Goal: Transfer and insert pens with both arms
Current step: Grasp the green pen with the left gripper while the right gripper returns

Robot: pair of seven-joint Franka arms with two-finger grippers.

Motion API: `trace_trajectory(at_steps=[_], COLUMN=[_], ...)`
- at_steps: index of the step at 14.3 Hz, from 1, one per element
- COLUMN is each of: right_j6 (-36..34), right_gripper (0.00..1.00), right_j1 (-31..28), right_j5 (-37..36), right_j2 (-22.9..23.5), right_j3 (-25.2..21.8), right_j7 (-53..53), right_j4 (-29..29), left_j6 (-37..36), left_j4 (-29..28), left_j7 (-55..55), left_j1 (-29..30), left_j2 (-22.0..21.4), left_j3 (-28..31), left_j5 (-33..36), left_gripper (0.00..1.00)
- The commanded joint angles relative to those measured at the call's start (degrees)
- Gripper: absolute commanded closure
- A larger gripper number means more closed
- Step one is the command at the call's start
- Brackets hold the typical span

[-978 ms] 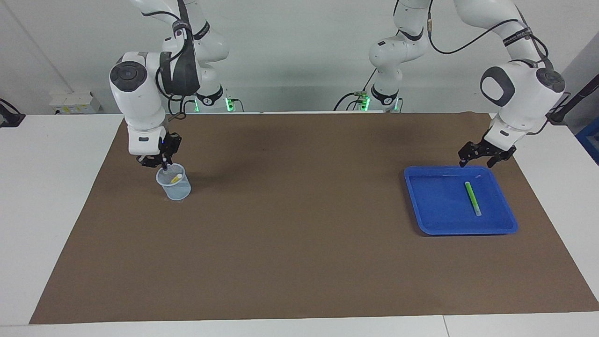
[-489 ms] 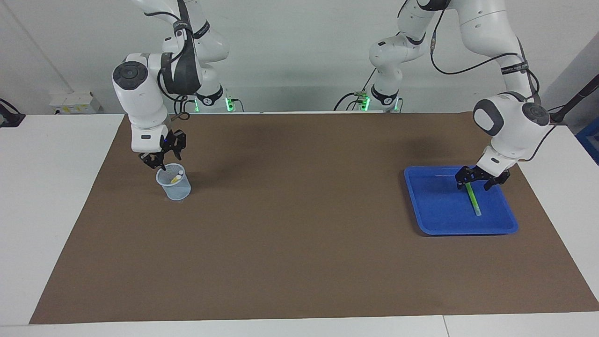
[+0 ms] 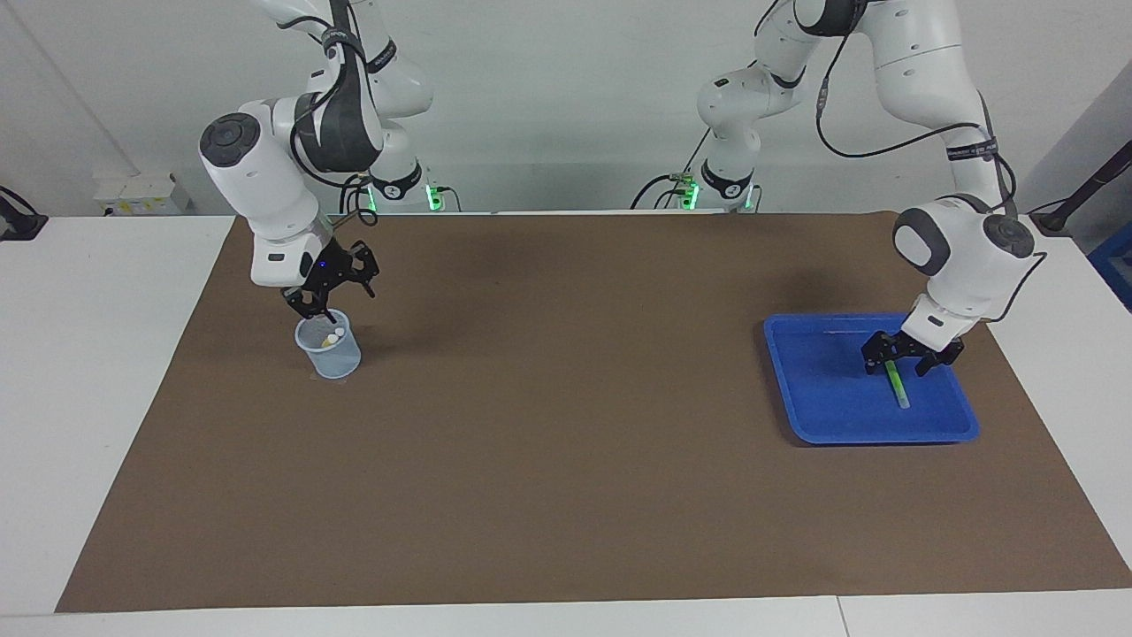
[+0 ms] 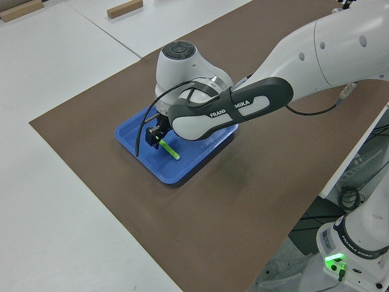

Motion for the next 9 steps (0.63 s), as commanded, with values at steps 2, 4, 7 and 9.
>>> trace_trajectory(at_steps=[2, 4, 7, 9], right_j6=[0.6, 0.7, 3.3, 6.5], right_gripper=[0.21, 0.21, 0.21, 0.21], right_j1=[3.4, 4.3, 7.6, 11.8], right_j5=[5.8, 8.2, 9.2, 9.3], right_j2=[-0.8, -0.9, -0.8, -0.6], right_j3=[0.2, 0.2, 0.2, 0.2], right_j7=[12.6, 17.3, 24.5, 31.4], right_j4=[-0.4, -0.4, -0.4, -0.4], left_j6=[2.1, 1.9, 1.4, 0.9], left_j4=[0.6, 0.6, 0.7, 0.8], left_j7=[0.5, 0.5, 0.4, 0.3], left_j1=[0.8, 0.8, 0.8, 0.8], left_j2=[1.7, 1.7, 1.7, 1.7], left_j3=[-0.4, -0.4, -0.4, -0.4], left_j5=[1.1, 1.1, 1.1, 1.0], left_gripper=[0.26, 0.46, 1.00, 1.00])
